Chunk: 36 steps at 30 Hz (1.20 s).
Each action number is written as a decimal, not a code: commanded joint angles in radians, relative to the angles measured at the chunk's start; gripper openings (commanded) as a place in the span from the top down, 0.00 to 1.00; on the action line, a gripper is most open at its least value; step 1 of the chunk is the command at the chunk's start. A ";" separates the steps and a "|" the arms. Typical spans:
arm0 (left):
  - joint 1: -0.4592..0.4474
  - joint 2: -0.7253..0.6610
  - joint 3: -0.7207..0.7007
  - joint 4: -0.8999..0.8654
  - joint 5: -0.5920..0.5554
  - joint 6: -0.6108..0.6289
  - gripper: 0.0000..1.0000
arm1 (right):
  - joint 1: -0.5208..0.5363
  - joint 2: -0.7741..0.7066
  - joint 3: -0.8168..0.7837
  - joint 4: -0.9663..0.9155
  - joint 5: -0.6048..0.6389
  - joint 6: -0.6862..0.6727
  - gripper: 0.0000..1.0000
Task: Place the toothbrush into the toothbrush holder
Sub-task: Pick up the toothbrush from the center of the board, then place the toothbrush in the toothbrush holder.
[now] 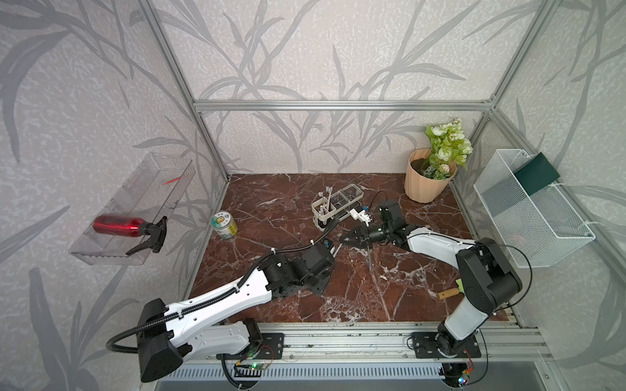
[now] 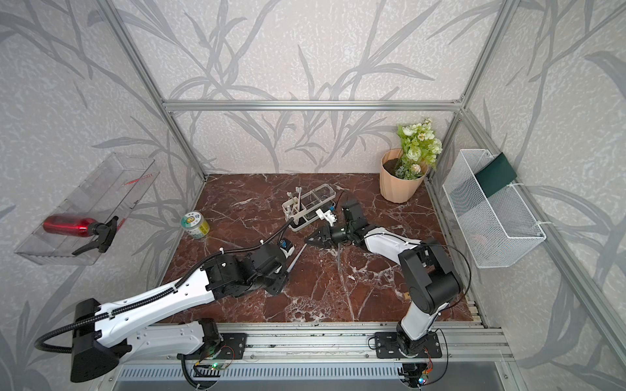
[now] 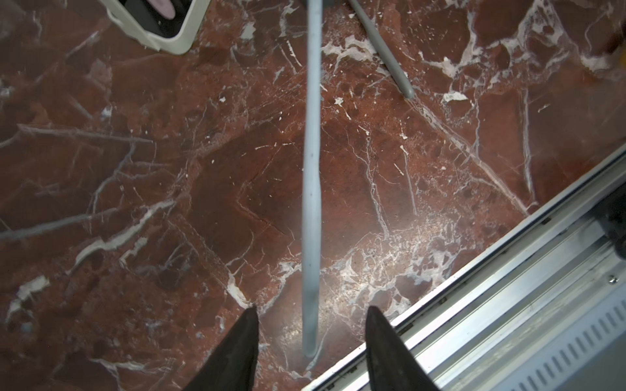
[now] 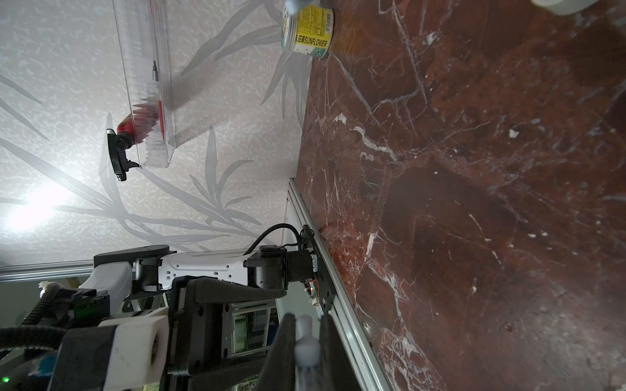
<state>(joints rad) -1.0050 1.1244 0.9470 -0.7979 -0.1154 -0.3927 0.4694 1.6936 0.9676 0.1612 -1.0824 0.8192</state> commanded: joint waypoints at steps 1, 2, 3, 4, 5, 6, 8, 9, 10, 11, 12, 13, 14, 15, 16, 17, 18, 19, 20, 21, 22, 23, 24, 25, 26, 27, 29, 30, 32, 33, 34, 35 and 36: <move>0.008 -0.042 0.016 -0.005 -0.043 0.005 0.38 | -0.008 -0.028 0.028 -0.057 0.043 -0.057 1.00; 0.011 -0.050 0.024 -0.010 -0.054 0.007 0.35 | -0.008 -0.031 0.037 -0.083 0.062 -0.075 1.00; 0.016 -0.063 0.034 -0.013 -0.069 0.011 0.32 | -0.007 -0.036 0.053 -0.119 0.086 -0.101 1.00; 0.024 -0.079 0.042 -0.017 -0.086 0.015 0.30 | -0.006 -0.043 0.071 -0.162 0.115 -0.130 1.00; 0.033 -0.093 0.048 -0.021 -0.104 0.018 0.27 | -0.007 -0.054 0.089 -0.203 0.146 -0.159 1.00; 0.051 -0.111 0.053 -0.023 -0.118 0.021 0.24 | -0.006 -0.069 0.116 -0.252 0.189 -0.192 1.00; 0.105 -0.145 0.060 -0.024 -0.131 0.026 0.21 | -0.004 -0.101 0.173 -0.330 0.265 -0.258 1.00; 0.137 -0.164 0.061 -0.022 -0.135 0.025 0.20 | -0.001 -0.117 0.211 -0.371 0.303 -0.288 1.00; 0.179 -0.186 0.058 -0.018 -0.134 0.021 0.18 | 0.003 -0.126 0.253 -0.418 0.340 -0.316 1.00; 0.221 -0.206 0.054 -0.012 -0.134 0.015 0.17 | 0.009 -0.134 0.291 -0.456 0.375 -0.339 1.00; 0.264 -0.231 0.047 -0.002 -0.137 0.010 0.13 | 0.017 -0.139 0.339 -0.496 0.420 -0.366 1.00; 0.302 -0.254 0.040 0.009 -0.138 0.006 0.10 | 0.027 -0.141 0.383 -0.529 0.462 -0.387 1.00; 0.333 -0.269 0.036 0.017 -0.139 0.002 0.07 | 0.038 -0.138 0.425 -0.560 0.497 -0.409 1.00; 0.364 -0.283 0.033 0.022 -0.142 -0.005 0.05 | 0.052 -0.128 0.485 -0.615 0.537 -0.440 1.00; 0.390 -0.288 0.032 0.024 -0.146 -0.013 0.02 | 0.068 -0.111 0.553 -0.675 0.575 -0.472 1.00; 0.411 -0.289 0.029 0.024 -0.146 -0.019 0.01 | 0.084 -0.096 0.611 -0.726 0.614 -0.503 1.00; 0.431 -0.289 0.024 0.025 -0.150 -0.028 0.01 | 0.103 -0.077 0.676 -0.782 0.667 -0.532 1.00; 0.446 -0.289 0.015 0.025 -0.161 -0.040 0.01 | 0.122 -0.058 0.732 -0.825 0.710 -0.558 1.00; 0.464 -0.290 0.008 0.020 -0.171 -0.051 0.01 | 0.139 -0.041 0.784 -0.860 0.740 -0.578 1.00; 0.479 -0.287 0.007 0.015 -0.177 -0.059 0.01 | 0.152 -0.027 0.826 -0.886 0.759 -0.591 1.00; 0.494 -0.285 0.009 0.004 -0.181 -0.069 0.01 | 0.166 -0.010 0.866 -0.909 0.779 -0.602 1.00; 0.508 -0.288 0.009 -0.001 -0.184 -0.071 0.01 | 0.179 0.006 0.909 -0.931 0.802 -0.614 1.00; 0.516 -0.291 0.009 -0.003 -0.188 -0.071 0.01 | 0.192 0.029 0.945 -0.949 0.823 -0.626 1.00; 0.524 -0.297 0.009 -0.006 -0.190 -0.073 0.01 | 0.208 0.056 0.993 -0.976 0.852 -0.641 1.00; 0.532 -0.300 0.007 -0.009 -0.191 -0.074 0.01 | 0.222 0.080 1.045 -1.003 0.880 -0.653 1.00; 0.538 -0.303 0.007 -0.009 -0.191 -0.076 0.01 | 0.235 0.103 1.094 -1.027 0.896 -0.663 1.00; 0.547 -0.308 0.005 -0.010 -0.187 -0.079 0.01 | 0.258 0.168 1.214 -1.084 0.918 -0.684 1.00; 0.551 -0.308 0.006 -0.011 -0.186 -0.080 0.01 | 0.266 0.197 1.268 -1.109 0.935 -0.693 1.00; 0.557 -0.303 0.008 -0.020 -0.189 -0.084 0.01 | 0.285 0.277 1.407 -1.177 0.984 -0.717 1.00; 0.559 -0.301 0.009 -0.023 -0.189 -0.084 0.01 | 0.291 0.312 1.469 -1.206 0.993 -0.726 1.00; 0.562 -0.299 0.010 -0.029 -0.190 -0.084 0.01 | 0.297 0.356 1.535 -1.237 0.996 -0.732 1.00; 0.563 -0.300 0.012 -0.033 -0.191 -0.087 0.01 | 0.304 0.396 1.613 -1.268 1.002 -0.738 1.00; 0.564 -0.303 0.012 -0.035 -0.193 -0.087 0.01 | 0.309 0.437 1.682 -1.299 1.014 -0.743 1.00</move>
<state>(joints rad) -0.4488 0.8291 0.9600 -0.8028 -0.2821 -0.4648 0.7635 2.0659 2.5145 -0.9951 -0.1368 0.1242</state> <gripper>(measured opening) 0.993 0.140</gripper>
